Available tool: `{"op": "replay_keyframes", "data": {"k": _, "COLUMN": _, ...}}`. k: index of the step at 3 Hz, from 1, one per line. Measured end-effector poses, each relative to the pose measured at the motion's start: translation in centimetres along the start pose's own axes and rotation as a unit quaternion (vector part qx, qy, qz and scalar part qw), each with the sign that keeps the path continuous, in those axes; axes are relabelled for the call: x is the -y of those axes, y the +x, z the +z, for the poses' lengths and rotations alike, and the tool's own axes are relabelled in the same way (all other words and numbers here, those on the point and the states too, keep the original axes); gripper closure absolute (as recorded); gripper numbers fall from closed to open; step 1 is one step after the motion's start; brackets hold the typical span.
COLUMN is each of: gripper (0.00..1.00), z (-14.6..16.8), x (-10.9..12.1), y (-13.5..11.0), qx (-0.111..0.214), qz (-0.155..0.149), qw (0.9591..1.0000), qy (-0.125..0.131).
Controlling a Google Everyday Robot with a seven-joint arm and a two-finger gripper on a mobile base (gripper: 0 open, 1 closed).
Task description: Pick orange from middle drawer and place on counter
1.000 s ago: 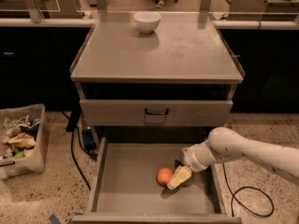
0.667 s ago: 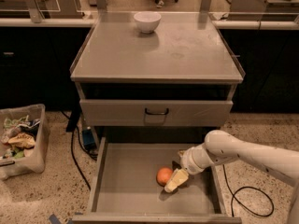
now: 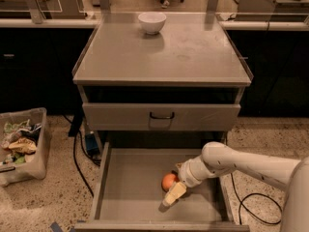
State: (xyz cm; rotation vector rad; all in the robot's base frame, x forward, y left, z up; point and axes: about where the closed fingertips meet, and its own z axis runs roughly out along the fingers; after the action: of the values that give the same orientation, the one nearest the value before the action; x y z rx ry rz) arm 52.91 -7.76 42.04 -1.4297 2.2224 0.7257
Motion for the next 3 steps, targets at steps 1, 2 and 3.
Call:
{"op": "replay_keyframes", "data": {"k": 1, "gripper": 0.00, "z": 1.2, "x": 0.1, "y": 0.3, "qx": -0.007, "qz": 0.002, "qw": 1.0000, "qy": 0.001}}
{"op": "replay_keyframes", "data": {"k": 2, "gripper": 0.00, "z": 2.7, "x": 2.1, "y": 1.1, "qx": -0.021, "qz": 0.016, "qw": 0.9993, "qy": 0.027}}
{"op": "replay_keyframes", "data": {"k": 3, "gripper": 0.00, "z": 3.0, "x": 4.3, "y": 1.6, "qx": -0.025, "qz": 0.035, "qw": 0.9976, "qy": 0.055}}
